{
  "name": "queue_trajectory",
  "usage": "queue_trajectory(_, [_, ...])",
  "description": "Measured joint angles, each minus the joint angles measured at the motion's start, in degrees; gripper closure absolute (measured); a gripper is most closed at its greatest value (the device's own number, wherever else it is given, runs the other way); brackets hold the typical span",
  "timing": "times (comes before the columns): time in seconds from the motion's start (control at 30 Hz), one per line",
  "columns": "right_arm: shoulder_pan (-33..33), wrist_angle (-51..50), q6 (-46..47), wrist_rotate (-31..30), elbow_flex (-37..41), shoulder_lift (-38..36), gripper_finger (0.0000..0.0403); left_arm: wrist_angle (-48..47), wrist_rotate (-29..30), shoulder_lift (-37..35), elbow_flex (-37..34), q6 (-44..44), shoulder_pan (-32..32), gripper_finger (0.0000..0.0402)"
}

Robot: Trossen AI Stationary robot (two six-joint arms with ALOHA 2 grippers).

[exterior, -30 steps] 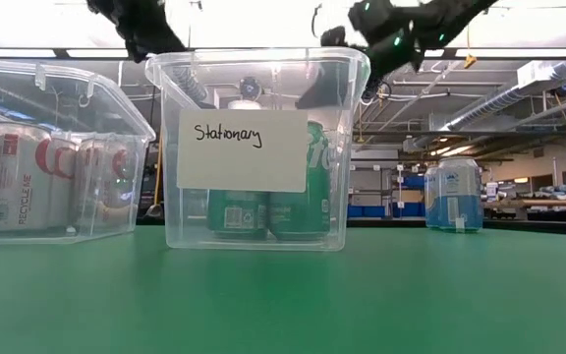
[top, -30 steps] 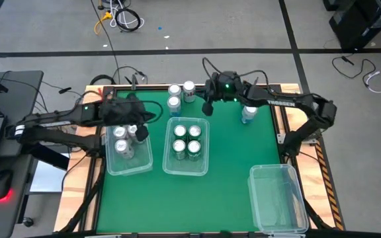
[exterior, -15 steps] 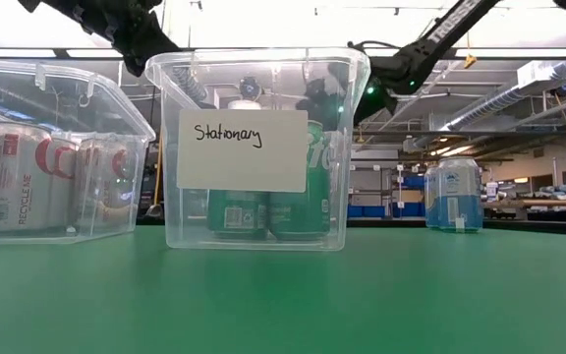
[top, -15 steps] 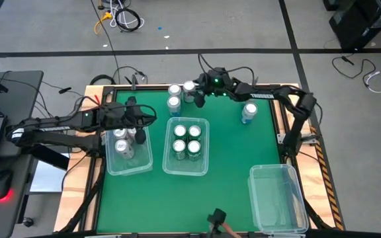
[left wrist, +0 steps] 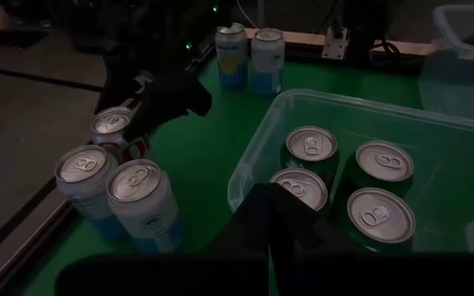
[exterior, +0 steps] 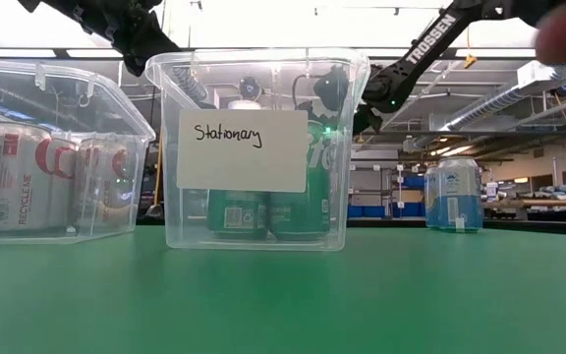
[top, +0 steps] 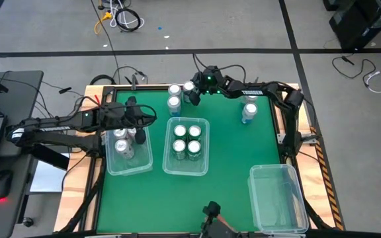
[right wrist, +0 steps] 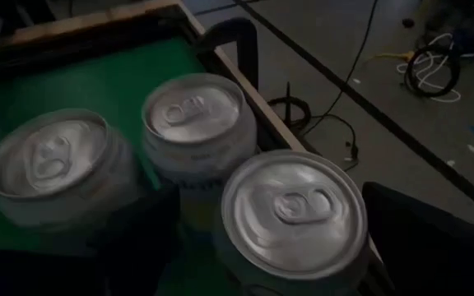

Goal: Sort soda cans
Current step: Put the silver soda can into the bottom left bin

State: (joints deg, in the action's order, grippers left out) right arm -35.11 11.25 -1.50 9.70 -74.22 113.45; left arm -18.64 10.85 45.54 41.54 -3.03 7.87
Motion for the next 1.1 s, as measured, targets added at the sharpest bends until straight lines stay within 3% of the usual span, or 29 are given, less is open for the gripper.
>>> queue_trajectory(0.63, [-0.81,-1.08,-0.17,2.45,0.0,-0.06,0.0111,-0.15,0.02,0.0,0.0,0.0,-0.49,0.0401])
queue_trajectory(0.9, [-0.9,-1.92,-1.89,2.42,-0.02,-0.51,0.0176,-0.65,0.02,0.0,0.0,0.02,-0.49,0.0401])
queue_trajectory(1.1, [-1.34,-6.05,-1.62,2.45,0.23,-3.78,0.0175,-0.63,0.02,0.0,0.0,0.02,-0.49,0.0401])
